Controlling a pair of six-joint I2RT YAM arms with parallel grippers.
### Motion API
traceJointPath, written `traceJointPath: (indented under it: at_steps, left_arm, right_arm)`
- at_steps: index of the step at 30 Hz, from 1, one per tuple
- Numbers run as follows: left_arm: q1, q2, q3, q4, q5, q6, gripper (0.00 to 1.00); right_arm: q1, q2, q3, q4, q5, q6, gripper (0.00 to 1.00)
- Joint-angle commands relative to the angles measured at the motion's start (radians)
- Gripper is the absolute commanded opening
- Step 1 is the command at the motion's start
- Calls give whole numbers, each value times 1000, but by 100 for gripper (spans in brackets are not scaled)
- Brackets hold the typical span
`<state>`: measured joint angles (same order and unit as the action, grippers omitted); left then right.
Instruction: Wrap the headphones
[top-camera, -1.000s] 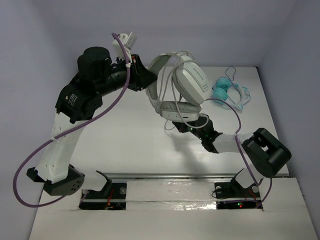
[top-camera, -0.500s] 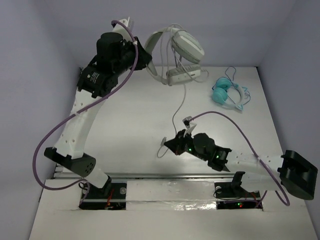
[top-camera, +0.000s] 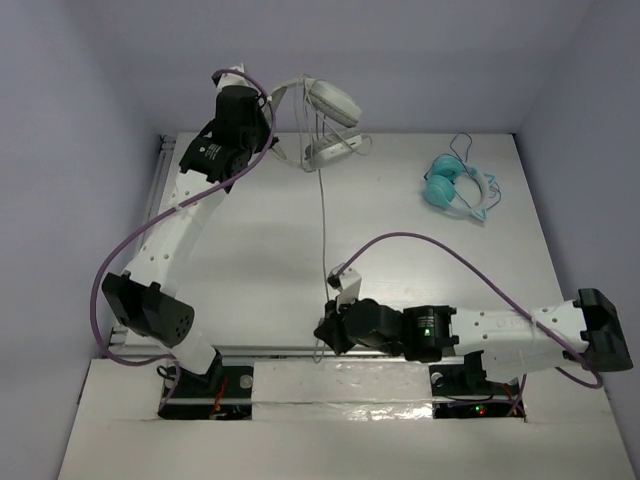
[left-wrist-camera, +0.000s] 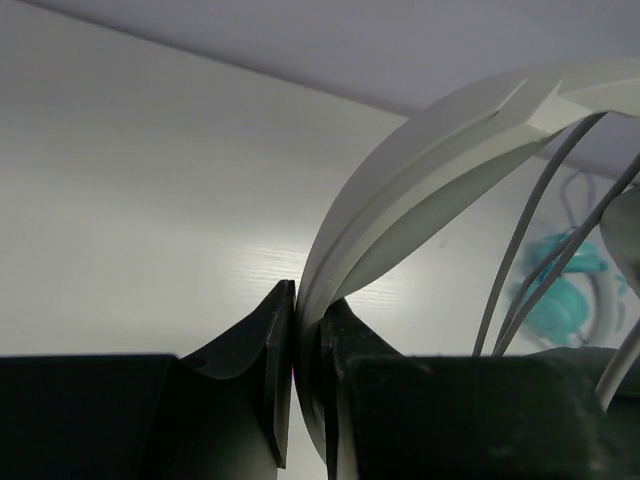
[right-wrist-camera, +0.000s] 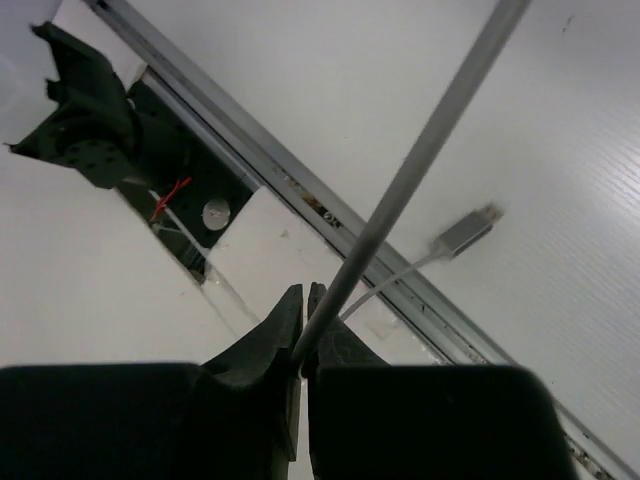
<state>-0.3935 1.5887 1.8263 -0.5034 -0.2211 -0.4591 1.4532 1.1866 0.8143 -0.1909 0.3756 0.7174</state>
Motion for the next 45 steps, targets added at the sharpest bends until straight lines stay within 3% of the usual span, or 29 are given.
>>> traceJointPath:
  at_steps: [1,9,15,19,29,38,45]
  left_arm:
    - [2,-29,-60,163,-130,-4,0]
    - [-123,-101,-361,194,-296,53,0]
    - [-316,-127,-511,134,-353,111,0]
    - [-395,-170,-605,117,-305,187,0]
    - [-508,-320,-748,5,-201,212,0]
    - [-531,-450,-845,-1,15,249,0]
    - [-531,-490,-820,31,181,263,0]
  right_arm:
    - [73,19,135,-247,109,20,0]
    - [91,-4,391,-511,227,-41,0]
    - [91,2,569,-737,387,-130,0]
    - [35,-22,595,-782,398,-205,0]
    - [-88,-16,617,-838,459,-314,0]
    - [-211,4,533,-757,566,-392,0]
    - [-287,2,470,-628,533,-432,0]
